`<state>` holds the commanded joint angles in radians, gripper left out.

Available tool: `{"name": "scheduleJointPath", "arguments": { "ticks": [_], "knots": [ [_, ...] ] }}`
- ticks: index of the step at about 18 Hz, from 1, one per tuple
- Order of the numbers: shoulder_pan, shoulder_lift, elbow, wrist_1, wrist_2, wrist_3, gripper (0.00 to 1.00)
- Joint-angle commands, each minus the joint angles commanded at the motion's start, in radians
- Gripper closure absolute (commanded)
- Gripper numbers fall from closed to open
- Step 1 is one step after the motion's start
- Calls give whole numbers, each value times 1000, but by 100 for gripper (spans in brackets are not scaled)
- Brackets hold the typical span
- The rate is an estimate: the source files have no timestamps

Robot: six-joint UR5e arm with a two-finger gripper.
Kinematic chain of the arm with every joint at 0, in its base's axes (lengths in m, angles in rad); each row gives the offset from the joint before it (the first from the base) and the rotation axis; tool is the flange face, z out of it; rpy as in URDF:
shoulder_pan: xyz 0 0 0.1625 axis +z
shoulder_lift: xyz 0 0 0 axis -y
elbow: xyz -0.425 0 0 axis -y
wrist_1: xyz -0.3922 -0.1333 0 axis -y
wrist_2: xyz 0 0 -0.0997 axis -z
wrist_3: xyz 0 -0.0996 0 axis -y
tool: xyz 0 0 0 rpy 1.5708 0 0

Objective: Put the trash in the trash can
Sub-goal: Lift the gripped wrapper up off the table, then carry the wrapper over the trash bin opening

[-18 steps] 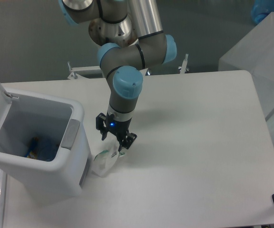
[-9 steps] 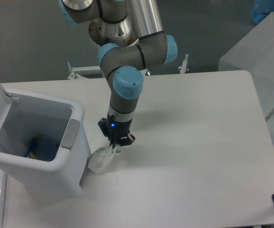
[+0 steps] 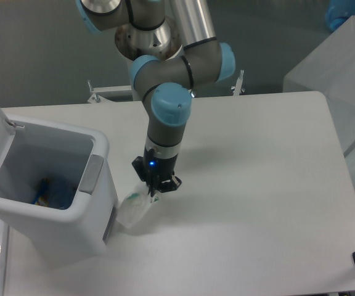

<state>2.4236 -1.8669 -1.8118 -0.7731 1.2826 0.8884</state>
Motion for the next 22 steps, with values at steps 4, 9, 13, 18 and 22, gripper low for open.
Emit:
{"name": "scheduleJointPath", "arguments": {
  "ticks": [4, 9, 13, 18, 22],
  "knots": [
    [54, 18, 89, -2, -103, -72, 99],
    [103, 54, 195, -2, -238, -216, 99],
    [120, 74, 305, -2, -313, -431, 99],
    [106, 162, 318, -2, -345, -493, 99],
    [58, 198, 321, 0, -345, -499, 99]
  ]
}}
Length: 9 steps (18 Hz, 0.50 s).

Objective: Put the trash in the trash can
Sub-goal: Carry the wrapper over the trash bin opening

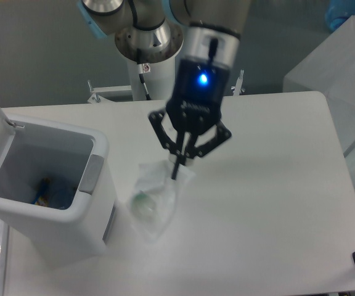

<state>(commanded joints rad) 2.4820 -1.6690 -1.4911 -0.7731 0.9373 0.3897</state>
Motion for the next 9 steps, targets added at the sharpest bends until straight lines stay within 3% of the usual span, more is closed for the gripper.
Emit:
{"name": "scheduleJointPath", "arguments": {
  "ticks": [6, 9],
  "knots": [
    [-63, 37, -37, -2, 8, 96, 99],
    [-110, 78, -96, -6, 15, 245, 99]
  ]
}}
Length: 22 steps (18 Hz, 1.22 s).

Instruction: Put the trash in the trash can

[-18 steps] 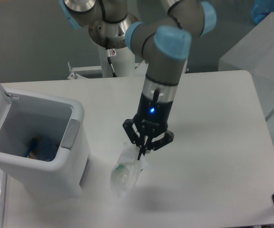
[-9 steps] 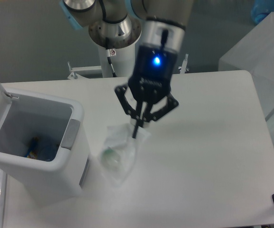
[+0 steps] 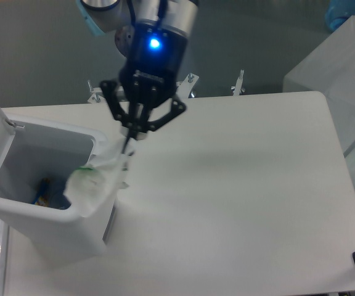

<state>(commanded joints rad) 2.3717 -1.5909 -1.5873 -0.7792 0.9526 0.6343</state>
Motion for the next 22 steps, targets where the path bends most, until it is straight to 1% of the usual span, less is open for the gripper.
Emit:
{"name": "scheduleJointPath", "arguments": {
  "ticks": [2, 4, 5, 9, 11, 13, 14, 16, 17, 18, 20, 22],
  "knots": [
    [-20, 6, -40, -2, 0, 98, 99],
    [-69, 11, -75, -6, 2, 142, 99],
    [-83, 9, -79, -8, 2, 162, 99],
    [-118, -6, -88, -8, 2, 171, 99],
    [-123, -20, -88, -8, 2, 171, 98],
    [-132, -21, -111, -6, 0, 171, 93],
    [-135, -23, -112, -6, 0, 171, 89],
    [-135, -26, -117, -6, 0, 169, 88],
    [-135, -27, -118, -6, 0, 169, 86],
    [-135, -27, -117, -6, 0, 165, 74],
    [-134, -35, -100, -5, 5, 168, 0],
    [-134, -29, -91, -6, 47, 162, 0]
  ]
}}
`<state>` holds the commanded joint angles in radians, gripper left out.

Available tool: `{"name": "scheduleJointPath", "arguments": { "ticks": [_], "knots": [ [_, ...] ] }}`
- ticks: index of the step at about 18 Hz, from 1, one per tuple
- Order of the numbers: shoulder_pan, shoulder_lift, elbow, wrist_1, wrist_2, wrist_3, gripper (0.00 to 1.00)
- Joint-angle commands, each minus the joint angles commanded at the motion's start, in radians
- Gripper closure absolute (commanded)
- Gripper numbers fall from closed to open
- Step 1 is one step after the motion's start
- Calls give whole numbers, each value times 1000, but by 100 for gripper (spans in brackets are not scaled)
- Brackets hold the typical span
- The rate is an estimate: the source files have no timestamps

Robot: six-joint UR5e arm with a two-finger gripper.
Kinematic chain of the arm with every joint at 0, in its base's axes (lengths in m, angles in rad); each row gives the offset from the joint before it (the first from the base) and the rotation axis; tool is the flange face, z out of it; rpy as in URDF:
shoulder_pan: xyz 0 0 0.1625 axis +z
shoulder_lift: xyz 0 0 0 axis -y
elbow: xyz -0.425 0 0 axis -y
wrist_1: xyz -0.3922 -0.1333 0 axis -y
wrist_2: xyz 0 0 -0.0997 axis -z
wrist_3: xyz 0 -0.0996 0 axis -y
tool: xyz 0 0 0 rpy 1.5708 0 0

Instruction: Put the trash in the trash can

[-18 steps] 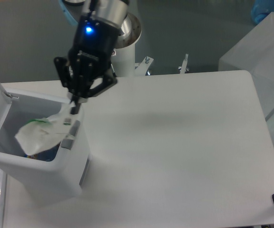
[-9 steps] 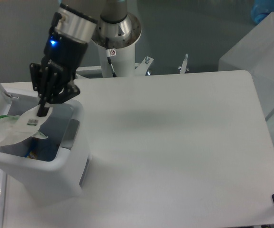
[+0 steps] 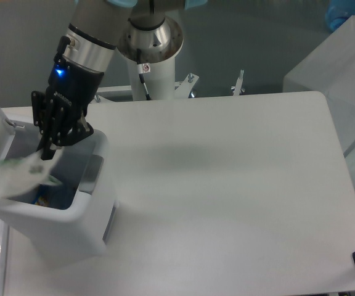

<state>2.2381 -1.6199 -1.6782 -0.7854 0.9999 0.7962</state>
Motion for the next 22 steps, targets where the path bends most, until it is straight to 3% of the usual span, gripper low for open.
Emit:
{"name": "scheduleJointPath", "arguments": {
  "ticks": [5, 10, 13, 18, 22],
  "knots": [
    [12, 6, 12, 2, 20, -12, 0],
    [141, 12, -20, -5, 23, -92, 0],
    [204, -14, 32, -6, 48, -94, 0],
    [219, -31, 34, -8, 331, 1, 0],
    [222, -31, 23, -21, 469, 93, 0]
  ]
}}
